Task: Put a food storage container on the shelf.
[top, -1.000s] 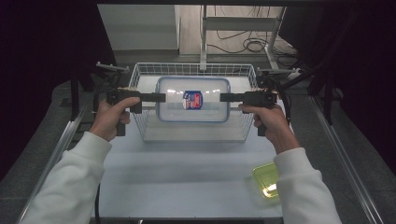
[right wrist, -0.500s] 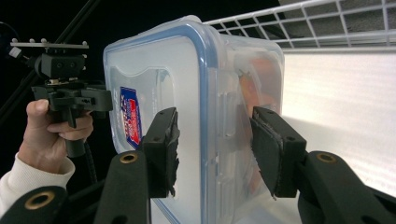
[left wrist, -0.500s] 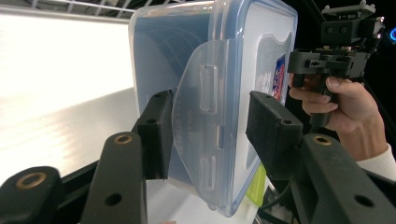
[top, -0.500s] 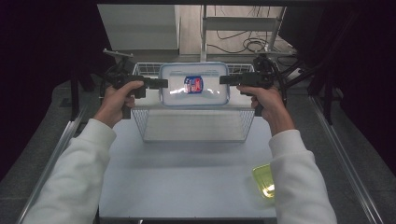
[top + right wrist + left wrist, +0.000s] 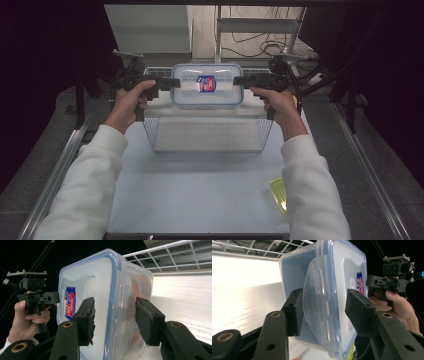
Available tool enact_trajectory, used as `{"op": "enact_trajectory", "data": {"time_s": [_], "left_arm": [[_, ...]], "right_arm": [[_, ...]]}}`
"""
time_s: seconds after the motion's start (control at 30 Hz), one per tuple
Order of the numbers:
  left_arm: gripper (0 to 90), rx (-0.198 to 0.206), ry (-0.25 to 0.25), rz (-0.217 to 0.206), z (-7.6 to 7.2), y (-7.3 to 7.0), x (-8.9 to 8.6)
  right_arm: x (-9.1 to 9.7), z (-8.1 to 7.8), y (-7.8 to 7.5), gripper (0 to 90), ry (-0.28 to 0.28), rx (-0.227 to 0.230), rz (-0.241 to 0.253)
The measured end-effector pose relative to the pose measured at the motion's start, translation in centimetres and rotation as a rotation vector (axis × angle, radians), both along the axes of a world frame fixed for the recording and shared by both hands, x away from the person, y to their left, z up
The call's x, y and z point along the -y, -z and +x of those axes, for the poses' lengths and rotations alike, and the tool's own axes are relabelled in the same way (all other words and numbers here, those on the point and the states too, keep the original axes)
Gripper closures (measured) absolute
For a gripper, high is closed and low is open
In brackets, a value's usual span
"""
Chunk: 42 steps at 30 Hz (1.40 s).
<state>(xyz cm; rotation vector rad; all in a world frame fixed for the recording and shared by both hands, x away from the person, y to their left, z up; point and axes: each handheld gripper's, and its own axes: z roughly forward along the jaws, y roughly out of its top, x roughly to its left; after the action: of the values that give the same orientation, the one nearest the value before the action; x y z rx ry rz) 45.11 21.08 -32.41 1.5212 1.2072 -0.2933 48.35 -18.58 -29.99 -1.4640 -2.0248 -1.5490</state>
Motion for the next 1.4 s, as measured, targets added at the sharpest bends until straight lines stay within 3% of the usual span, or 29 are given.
{"op": "enact_trajectory", "data": {"time_s": [0.23, 0.37, 0.43, 0.6, 0.7, 0.87, 1.1, 1.4], "left_arm": [[46.5, -0.036, -0.036, -0.008, 0.7, 0.3, 0.2], [44.9, -0.074, -0.064, -0.034, 1.3, 0.8, 0.2], [43.7, -0.081, -0.089, -0.006, 1.6, 0.9, 0.2], [43.5, -0.072, -0.116, 0.000, 1.8, 0.8, 0.5], [37.4, -0.083, -0.131, 0.000, 1.9, 0.7, 0.6], [26.9, -0.034, -0.170, 0.016, 1.4, -0.2, 0.6], [25.1, 0.060, -0.139, 0.031, -0.3, -1.6, 0.7], [25.3, 0.161, -0.080, 0.063, -3.9, -2.5, 0.9]], "right_arm": [[-0.3, 0.6, 0.1, 50.2, 0.058, -0.070, 0.003], [-0.7, 1.0, 0.0, 49.5, 0.110, -0.090, -0.037], [-0.8, 1.0, -0.1, 51.9, 0.116, -0.093, -0.058], [-1.1, 1.1, 0.2, 51.6, 0.157, -0.104, -0.059], [-1.1, 1.0, 0.2, 47.2, 0.164, -0.113, -0.058], [-0.7, 0.6, 0.0, 42.3, 0.168, -0.083, -0.050], [-0.1, -0.6, -0.6, 41.1, 0.127, -0.021, -0.051], [0.3, -3.3, -0.9, 39.5, 0.037, 0.073, -0.068]]}}
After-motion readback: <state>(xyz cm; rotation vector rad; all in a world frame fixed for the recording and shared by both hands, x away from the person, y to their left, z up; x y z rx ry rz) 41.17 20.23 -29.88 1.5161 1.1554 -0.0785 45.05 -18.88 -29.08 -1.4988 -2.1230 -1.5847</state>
